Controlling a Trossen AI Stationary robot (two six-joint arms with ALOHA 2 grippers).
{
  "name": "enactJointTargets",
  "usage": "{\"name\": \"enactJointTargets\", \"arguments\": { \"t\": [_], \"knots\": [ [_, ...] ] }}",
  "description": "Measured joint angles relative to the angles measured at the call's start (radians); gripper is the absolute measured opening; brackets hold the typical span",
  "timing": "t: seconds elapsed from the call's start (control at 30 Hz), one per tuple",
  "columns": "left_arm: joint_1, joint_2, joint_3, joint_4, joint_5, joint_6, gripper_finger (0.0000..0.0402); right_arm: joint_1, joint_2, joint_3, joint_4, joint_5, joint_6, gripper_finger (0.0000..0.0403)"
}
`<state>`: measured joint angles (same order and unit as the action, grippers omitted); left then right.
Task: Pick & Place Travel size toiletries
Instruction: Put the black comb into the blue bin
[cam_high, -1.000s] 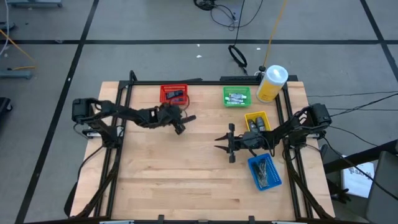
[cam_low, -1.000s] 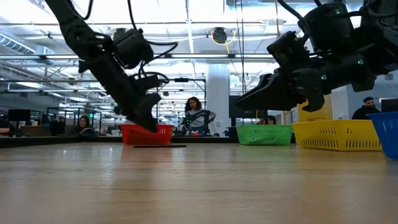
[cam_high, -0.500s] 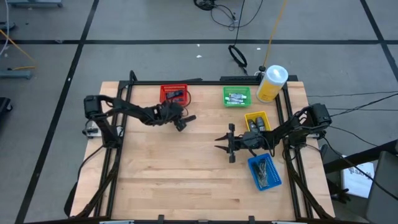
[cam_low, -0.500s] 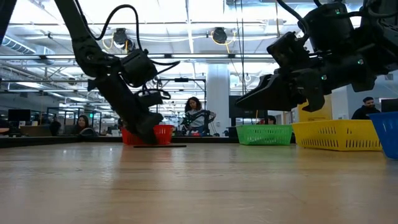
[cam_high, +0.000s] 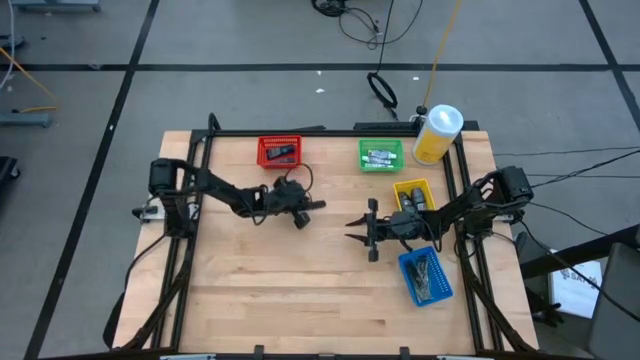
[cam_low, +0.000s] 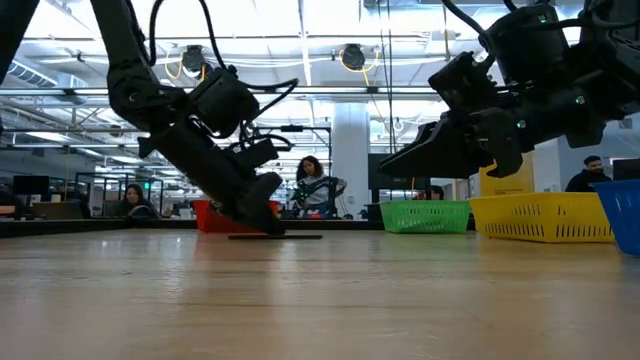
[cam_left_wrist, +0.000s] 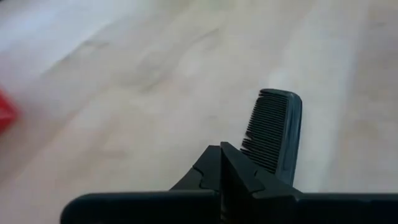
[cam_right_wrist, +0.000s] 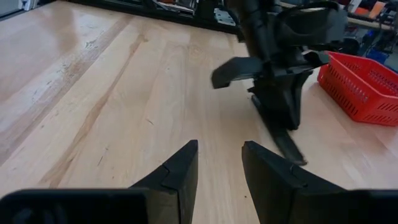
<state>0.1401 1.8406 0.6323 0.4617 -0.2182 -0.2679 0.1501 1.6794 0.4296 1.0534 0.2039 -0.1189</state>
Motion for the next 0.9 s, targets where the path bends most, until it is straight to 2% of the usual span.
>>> {"name": "enactJointTargets", "arguments": {
  "t": [0.27,0.4,0.53,0.63,0.8,0.9],
  "knots": [
    [-0.105,0.072,0.000,0.174,0.012,-0.079,0.0005,-0.006,0.000,0.027,-0.062,-0.076,0.025,0.0117],
    [-0.144,0.115,0.000,0.238,0.004,-0.121,0.0002,-0.006,0.000,0.127,-0.266,-0.077,0.027,0.0128],
    [-0.168,0.153,0.001,0.298,0.001,-0.155,0.0006,-0.008,0.006,0.252,-0.521,-0.077,-0.010,0.0157],
    [-0.185,0.178,0.002,0.342,-0.001,-0.160,0.0002,-0.019,0.009,0.309,-0.627,-0.079,-0.043,0.0182],
    [-0.205,0.202,0.002,0.375,0.008,-0.158,0.0004,-0.051,0.013,0.329,-0.658,-0.087,-0.080,0.0212],
    [-0.213,0.202,0.002,0.375,0.021,-0.158,0.0001,-0.074,0.058,0.329,-0.601,-0.169,-0.081,0.0219]
  ]
}}
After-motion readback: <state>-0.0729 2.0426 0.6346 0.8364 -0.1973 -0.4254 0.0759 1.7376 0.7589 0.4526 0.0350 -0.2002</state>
